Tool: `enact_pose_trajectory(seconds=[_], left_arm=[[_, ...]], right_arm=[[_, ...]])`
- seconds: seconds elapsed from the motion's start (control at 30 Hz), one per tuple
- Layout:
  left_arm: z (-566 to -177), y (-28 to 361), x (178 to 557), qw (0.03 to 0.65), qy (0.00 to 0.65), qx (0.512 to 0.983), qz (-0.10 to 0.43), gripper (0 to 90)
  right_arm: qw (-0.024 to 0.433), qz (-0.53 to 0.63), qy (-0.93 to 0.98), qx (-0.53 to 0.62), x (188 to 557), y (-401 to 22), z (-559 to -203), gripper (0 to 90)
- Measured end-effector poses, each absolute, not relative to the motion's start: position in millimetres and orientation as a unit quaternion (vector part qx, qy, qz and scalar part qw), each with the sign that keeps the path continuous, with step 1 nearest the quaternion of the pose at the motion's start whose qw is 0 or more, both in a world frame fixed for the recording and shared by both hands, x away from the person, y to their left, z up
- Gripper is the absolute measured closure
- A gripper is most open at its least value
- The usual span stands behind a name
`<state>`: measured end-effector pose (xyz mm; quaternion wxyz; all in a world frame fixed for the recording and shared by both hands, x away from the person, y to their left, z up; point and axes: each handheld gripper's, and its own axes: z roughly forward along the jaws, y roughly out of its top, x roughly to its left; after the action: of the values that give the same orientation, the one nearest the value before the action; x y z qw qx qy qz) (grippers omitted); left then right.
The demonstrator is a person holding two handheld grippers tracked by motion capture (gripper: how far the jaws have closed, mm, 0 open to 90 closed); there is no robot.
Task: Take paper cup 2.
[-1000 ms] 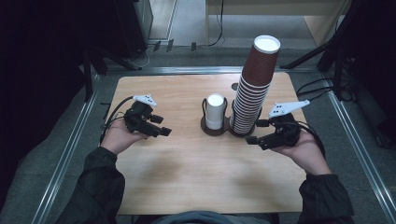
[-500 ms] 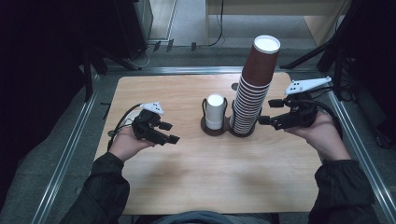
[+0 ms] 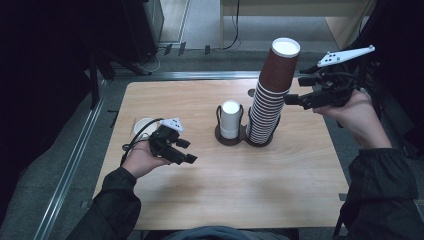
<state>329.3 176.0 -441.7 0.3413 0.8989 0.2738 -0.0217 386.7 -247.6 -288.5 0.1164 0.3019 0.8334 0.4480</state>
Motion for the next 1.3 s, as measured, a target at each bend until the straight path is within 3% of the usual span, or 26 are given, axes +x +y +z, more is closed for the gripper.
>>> enact_pose_trajectory(seconds=[0.47,1.3], left_arm=[[-448.5,159.9,324.0,0.338,0.246,0.908,-0.034,31.6],[-452.6,156.7,323.7,0.324,0.239,0.915,-0.038,31.6]], right_arm=[[0.131,0.455,0.828,0.299,413.2,-223.8,-261.1,14.0],[0.153,0.456,0.825,0.296,423.1,-207.0,-254.7,16.7]])
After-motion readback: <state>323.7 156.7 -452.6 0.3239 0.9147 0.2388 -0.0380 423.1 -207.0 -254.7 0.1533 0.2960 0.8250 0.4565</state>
